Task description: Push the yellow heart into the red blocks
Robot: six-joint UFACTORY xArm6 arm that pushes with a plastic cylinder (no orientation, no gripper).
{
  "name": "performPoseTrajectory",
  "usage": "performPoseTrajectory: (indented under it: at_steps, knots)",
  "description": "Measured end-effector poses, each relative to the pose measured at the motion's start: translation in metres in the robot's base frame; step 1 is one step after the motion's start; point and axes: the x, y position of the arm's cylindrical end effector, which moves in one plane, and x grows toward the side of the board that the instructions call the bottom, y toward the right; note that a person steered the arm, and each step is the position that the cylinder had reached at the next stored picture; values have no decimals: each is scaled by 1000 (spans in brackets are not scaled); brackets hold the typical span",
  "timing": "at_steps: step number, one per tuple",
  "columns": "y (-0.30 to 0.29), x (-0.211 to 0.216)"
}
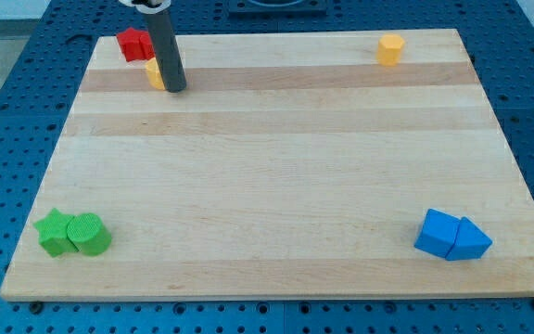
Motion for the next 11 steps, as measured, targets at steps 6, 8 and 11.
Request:
performPoseTrajectory:
  at_steps: [6,8,11]
  knots:
    - [-107,15]
    - [-74,-16]
    - [-53,-22]
